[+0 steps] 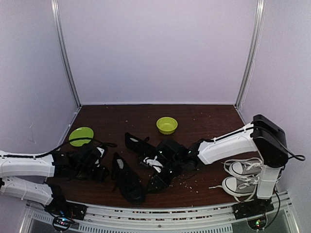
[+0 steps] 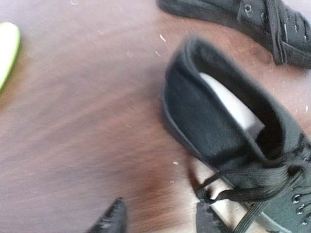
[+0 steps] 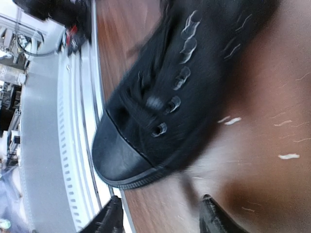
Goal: Tie the shoes
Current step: Adjust the shoe at the center of the board, then reset both arms
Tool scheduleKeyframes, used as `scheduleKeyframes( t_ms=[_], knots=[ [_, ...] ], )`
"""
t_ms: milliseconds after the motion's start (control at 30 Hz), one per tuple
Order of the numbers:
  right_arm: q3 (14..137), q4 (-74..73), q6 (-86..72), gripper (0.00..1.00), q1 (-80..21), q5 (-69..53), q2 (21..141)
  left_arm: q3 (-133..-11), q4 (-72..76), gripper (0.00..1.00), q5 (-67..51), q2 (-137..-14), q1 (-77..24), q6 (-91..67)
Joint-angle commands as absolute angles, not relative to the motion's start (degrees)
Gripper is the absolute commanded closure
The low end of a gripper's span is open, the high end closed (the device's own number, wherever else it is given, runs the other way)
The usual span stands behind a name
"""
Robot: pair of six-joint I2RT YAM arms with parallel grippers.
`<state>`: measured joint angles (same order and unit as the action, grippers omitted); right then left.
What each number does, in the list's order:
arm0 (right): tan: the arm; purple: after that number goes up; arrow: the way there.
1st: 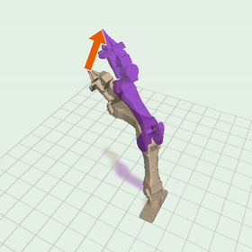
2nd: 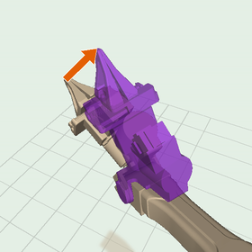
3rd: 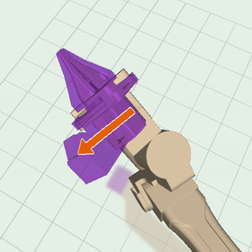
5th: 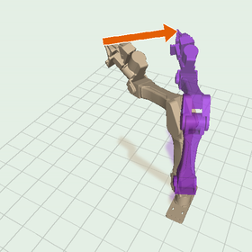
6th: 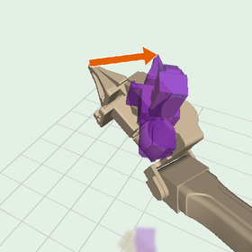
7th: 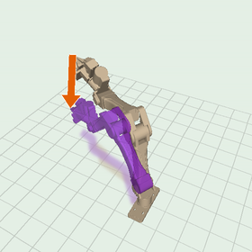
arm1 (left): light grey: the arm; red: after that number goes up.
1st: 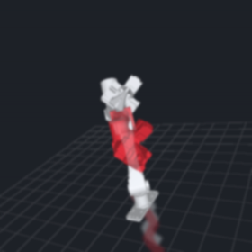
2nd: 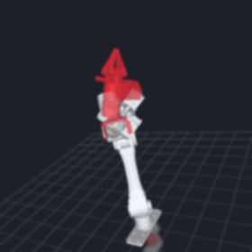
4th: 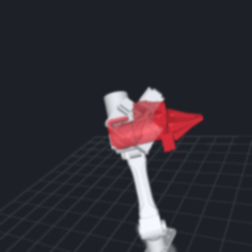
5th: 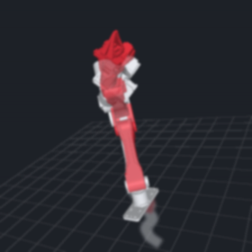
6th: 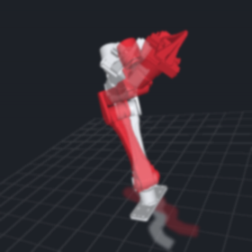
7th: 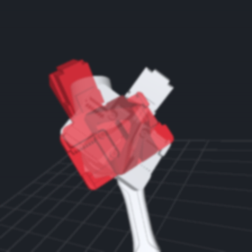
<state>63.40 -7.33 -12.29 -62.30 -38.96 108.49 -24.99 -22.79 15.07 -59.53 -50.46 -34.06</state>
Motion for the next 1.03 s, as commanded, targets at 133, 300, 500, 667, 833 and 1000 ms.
scheduleKeyframes(
  t_ms=[133, 300, 500, 667, 833, 1000],
  knots=[
    [58.53, -6.07, -13.93, 0.0, -43.32, -27.4, 85.57, -36.0, -30.92, 0.26, 22.56, -52.17, -38.21, -24.03],
    [52.26, -1.7, -18.22, 0.0, -25.84, -22.02, 75.24, -40.82, -30.2, 0.13, 21.85, -47.76, -21.13, -18.6],
    [39.89, 8.47, -22.67, 0.01, -7.71, -15.41, 65.52, -39.7, -24.31, 0.11, 30.04, -46.55, -8.12, -17.09],
    [33.9, 11.24, -21.37, 0.0, -2.35, -7.2, 61.93, -34.32, -16.09, 0.1, 34.83, -50.02, -3.85, -23.6],
    [31.23, 12.37, -18.56, 0.01, -2.17, -4.54, 61.44, -31.07, -11.08, 0.1, 35.18, -52.36, -3.81, -25.28],
    [31.49, 12.43, -18.58, 0.0, -2.06, -6.74, 63.2, -30.59, -9.03, 0.09, 35.7, -52.08, -3.86, -24.31]
  ],
)
